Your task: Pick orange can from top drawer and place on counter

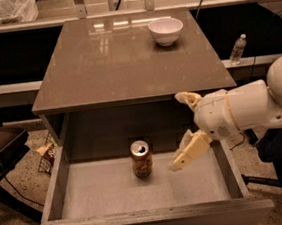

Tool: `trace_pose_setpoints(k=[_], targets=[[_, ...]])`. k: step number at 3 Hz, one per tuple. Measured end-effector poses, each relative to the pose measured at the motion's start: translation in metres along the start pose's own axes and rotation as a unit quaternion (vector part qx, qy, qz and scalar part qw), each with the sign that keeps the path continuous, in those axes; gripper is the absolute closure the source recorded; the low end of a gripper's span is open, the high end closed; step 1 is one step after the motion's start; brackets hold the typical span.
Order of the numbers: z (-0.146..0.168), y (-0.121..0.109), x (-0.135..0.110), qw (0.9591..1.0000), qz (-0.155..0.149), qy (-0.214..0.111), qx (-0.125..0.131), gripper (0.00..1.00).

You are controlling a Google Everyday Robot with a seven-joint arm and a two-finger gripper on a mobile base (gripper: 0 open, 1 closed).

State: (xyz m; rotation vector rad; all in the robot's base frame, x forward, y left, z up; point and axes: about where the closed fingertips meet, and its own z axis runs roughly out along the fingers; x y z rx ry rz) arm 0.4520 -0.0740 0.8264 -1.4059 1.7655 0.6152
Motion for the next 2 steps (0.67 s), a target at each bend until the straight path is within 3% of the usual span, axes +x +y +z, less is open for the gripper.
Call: trace_pose_setpoints(k=[2], targets=[[0.0096, 0.0008, -0.0042, 0.9999, 0.002, -0.016, -0.005, 0.00]])
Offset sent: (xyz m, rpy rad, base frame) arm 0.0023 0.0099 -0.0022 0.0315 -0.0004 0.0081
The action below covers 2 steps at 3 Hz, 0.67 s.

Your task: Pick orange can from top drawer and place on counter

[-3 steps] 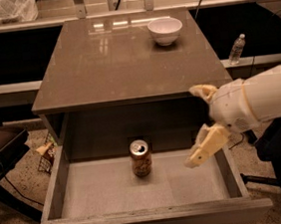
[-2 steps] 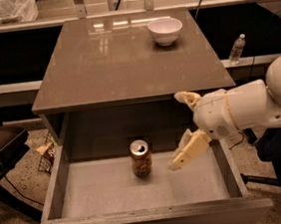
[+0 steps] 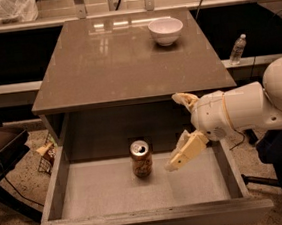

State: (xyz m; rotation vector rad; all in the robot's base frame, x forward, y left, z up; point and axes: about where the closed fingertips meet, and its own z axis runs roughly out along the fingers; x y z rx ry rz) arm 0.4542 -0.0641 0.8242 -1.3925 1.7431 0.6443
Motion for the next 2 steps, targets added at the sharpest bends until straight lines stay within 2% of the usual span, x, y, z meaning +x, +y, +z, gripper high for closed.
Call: trace_pose_setpoints(k=[1, 2], targets=[[0.020, 0.001, 0.008, 0.9998, 0.010, -0.014, 0.002, 0.00], [0.078, -0.008, 0.029, 0.9989, 0.030, -0.036, 0.002, 0.00]])
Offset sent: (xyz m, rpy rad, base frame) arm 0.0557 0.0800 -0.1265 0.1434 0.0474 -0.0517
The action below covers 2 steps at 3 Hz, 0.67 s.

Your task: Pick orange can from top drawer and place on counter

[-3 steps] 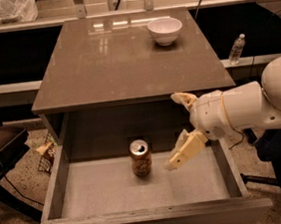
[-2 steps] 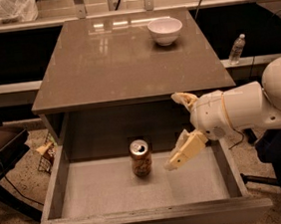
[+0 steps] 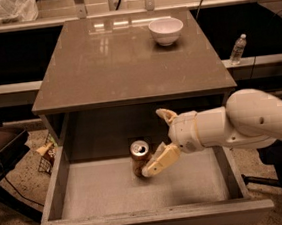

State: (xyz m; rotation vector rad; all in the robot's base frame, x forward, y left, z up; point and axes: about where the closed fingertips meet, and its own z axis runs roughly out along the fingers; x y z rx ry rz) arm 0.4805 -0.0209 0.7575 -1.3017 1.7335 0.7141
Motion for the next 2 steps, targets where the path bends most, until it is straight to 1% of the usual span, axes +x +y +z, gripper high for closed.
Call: trace_pose_setpoints(k=[1, 2], targets=[[0.035, -0.008, 0.016, 0.9998, 0.007, -0.017, 0.000, 0.00], [0.058, -0.008, 0.024, 0.9994, 0.009, -0.032, -0.003, 0.00]])
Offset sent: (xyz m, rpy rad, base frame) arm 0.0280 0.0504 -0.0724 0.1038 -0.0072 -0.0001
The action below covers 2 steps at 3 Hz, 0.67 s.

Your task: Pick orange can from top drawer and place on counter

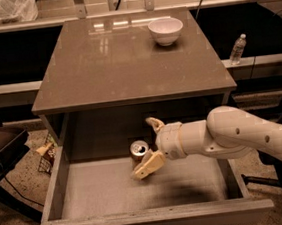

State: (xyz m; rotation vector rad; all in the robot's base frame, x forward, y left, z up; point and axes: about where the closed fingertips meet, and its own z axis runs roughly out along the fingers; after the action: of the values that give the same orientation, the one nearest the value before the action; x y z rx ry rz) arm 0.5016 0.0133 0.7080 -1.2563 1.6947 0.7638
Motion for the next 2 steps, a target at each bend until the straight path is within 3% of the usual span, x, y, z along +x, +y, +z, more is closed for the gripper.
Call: trace_pose_setpoints(k=[1, 2], targets=[[0.017, 0.004, 0.010, 0.9999, -0.002, -0.010, -0.010, 0.00], [0.031, 0.009, 0.021, 0.9997, -0.009, -0.009, -0.022, 0.18]])
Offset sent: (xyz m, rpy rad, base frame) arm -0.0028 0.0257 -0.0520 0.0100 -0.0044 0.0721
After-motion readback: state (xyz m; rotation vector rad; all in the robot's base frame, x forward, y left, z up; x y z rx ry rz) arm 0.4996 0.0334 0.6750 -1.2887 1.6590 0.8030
